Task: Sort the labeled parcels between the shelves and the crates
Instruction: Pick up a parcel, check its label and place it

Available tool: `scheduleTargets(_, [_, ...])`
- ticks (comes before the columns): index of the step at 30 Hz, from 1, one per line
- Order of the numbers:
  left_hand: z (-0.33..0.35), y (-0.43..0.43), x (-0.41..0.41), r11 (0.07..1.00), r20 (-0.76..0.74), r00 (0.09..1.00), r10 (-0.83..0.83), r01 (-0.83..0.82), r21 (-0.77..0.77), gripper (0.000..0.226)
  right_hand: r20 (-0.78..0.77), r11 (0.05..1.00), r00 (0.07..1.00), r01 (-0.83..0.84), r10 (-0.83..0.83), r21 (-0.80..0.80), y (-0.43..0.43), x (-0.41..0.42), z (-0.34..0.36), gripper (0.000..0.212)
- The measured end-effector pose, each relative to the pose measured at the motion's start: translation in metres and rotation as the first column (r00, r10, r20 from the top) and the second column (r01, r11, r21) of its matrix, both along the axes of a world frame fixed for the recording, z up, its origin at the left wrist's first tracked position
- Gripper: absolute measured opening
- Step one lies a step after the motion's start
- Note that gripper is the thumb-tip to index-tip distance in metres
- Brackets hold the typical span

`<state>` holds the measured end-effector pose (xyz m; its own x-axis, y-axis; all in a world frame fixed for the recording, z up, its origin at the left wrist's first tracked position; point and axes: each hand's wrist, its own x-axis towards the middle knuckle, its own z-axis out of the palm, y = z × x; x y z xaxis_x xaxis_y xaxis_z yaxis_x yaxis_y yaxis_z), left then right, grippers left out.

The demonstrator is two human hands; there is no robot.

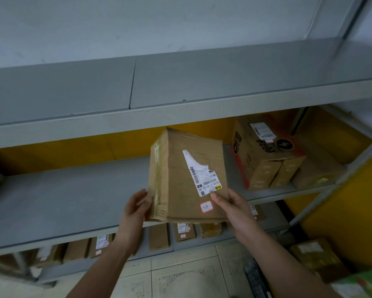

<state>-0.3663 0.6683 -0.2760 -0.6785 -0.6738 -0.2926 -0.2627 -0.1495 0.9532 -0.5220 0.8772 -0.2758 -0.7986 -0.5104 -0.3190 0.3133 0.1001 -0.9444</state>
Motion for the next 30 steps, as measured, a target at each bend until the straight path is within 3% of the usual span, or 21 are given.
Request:
scheduleTargets(3, [0.015, 0.003, -0.008, 0.985, -0.030, 0.999, 0.015, -0.020, -0.174, 0.052, -0.099, 0.998, 0.994, 0.048, -0.051, -0.034, -0.006, -0.003, 0.010, 0.025])
scheduleTargets(8, [0.024, 0.019, -0.020, 0.987, -0.077, 0.990, -0.121, 0.111, -0.116, 0.056, -0.270, 0.995, 0.958, 0.101, -0.101, -0.014, -0.012, -0.004, 0.018, 0.021])
scheduleTargets(10, [0.024, 0.022, -0.021, 0.987, -0.114, 0.983, -0.147, 0.138, -0.077, 0.051, -0.323, 0.994, 0.941, 0.105, -0.101, -0.007, -0.011, -0.004, 0.017, 0.022])
scheduleTargets(13, [0.026, 0.030, -0.019, 0.977, -0.088, 0.976, -0.198, 0.190, -0.093, 0.024, -0.387, 0.993, 0.917, 0.113, -0.099, 0.014, -0.007, 0.000, 0.015, 0.023])
scheduleTargets(16, [0.019, 0.032, -0.017, 0.958, -0.065, 0.967, -0.247, 0.234, -0.165, 0.036, -0.413, 0.993, 0.907, 0.111, -0.086, 0.036, -0.003, 0.004, 0.010, 0.024])
scheduleTargets(23, [-0.014, 0.046, -0.027, 0.945, 0.000, 0.949, -0.315, 0.314, -0.094, 0.023, -0.288, 0.994, 0.956, 0.078, -0.053, 0.078, 0.039, 0.002, -0.016, 0.025])
scheduleTargets(26, [-0.039, 0.057, -0.041, 0.922, 0.046, 0.921, -0.386, 0.387, -0.004, 0.028, -0.202, 0.988, 0.976, 0.111, -0.087, 0.109, 0.078, 0.008, -0.044, 0.031])
scheduleTargets(30, [-0.066, 0.090, -0.065, 0.849, 0.123, 0.840, -0.529, 0.523, 0.080, 0.051, -0.051, 0.978, 0.983, 0.183, -0.178, 0.105, 0.144, 0.031, -0.072, 0.036])
